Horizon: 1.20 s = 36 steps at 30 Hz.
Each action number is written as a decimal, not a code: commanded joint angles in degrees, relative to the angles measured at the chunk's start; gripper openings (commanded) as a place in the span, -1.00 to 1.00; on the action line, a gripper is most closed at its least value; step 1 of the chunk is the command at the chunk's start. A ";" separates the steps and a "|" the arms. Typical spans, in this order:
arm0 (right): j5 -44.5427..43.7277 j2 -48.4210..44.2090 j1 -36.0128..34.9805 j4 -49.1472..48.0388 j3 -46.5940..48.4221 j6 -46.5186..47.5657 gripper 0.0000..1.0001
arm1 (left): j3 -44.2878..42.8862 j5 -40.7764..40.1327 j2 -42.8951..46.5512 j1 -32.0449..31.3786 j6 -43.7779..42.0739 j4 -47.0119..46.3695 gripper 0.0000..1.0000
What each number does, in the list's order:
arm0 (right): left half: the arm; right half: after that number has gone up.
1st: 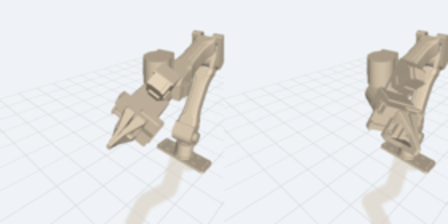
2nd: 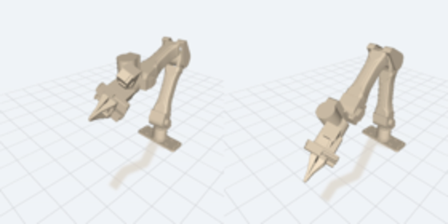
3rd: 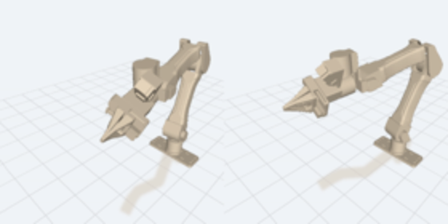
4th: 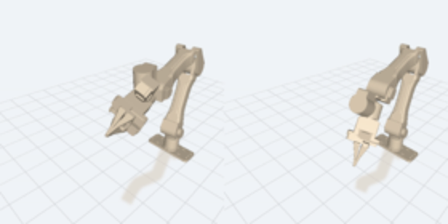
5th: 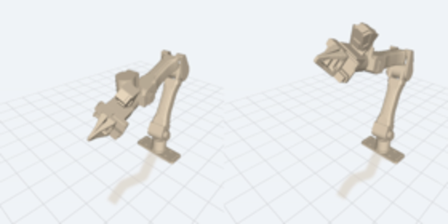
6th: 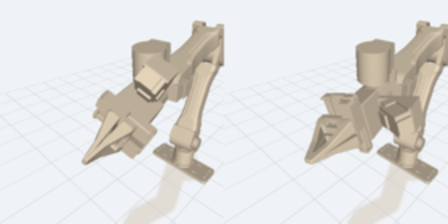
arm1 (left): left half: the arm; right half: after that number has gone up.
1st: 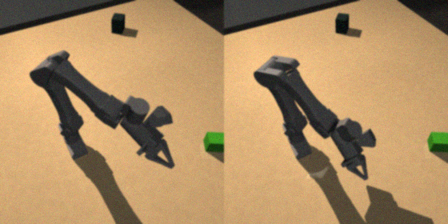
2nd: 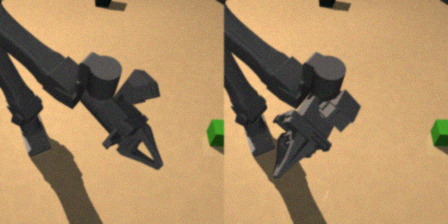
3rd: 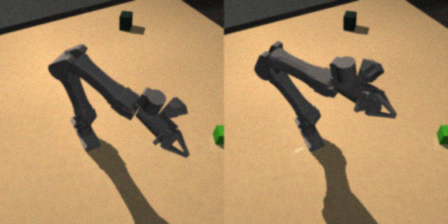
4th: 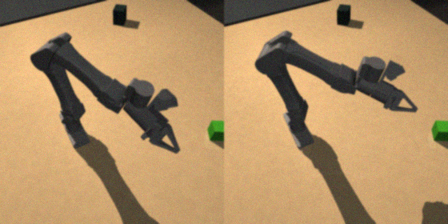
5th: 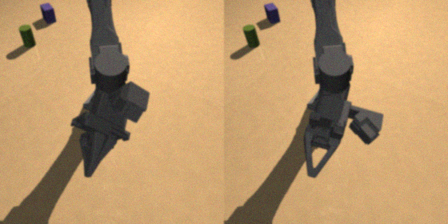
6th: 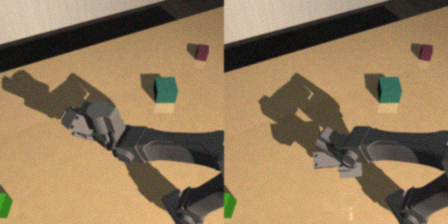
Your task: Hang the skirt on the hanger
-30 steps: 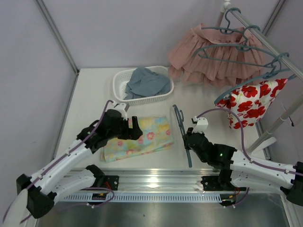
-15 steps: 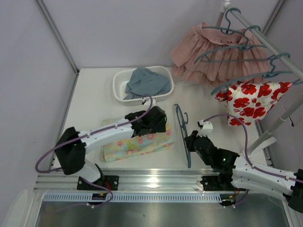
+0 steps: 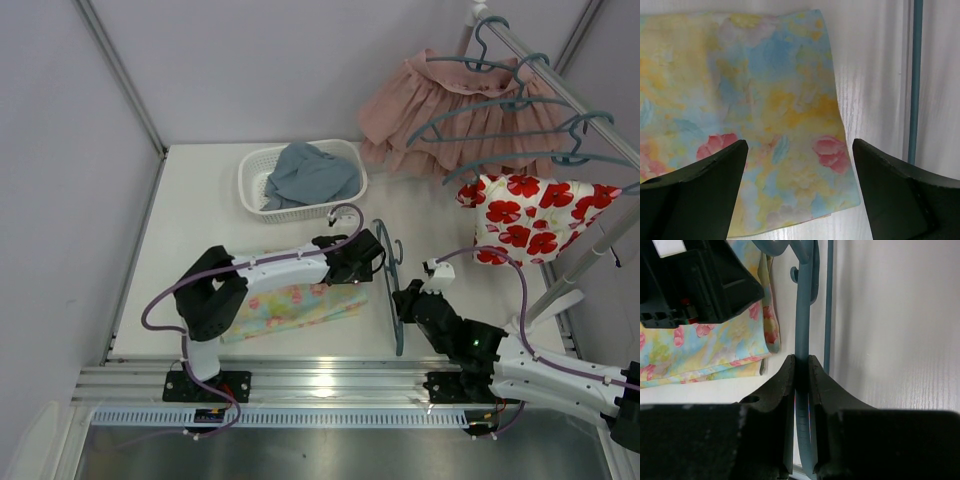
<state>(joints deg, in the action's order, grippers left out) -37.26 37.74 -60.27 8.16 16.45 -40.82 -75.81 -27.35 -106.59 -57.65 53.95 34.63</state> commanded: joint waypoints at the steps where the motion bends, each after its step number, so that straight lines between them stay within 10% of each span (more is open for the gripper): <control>1: -2.74 -0.73 -0.29 -2.36 0.16 -1.46 -1.00 | -4.69 -1.56 -2.22 -0.27 0.63 0.61 0.84; 20: -2.29 -2.23 -0.37 -0.87 0.51 -2.16 -1.00 | -0.04 2.04 -8.11 -0.36 4.76 -5.44 0.48; 36: -1.77 -0.29 -0.55 -0.69 1.22 -2.78 -1.00 | 6.90 5.29 -6.44 -0.27 3.36 -13.44 -1.00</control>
<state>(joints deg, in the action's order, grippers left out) -37.23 37.34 -60.53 8.69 16.45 -42.46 -71.90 -27.40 -111.61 -57.63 56.90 23.05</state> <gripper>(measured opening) 0.156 0.036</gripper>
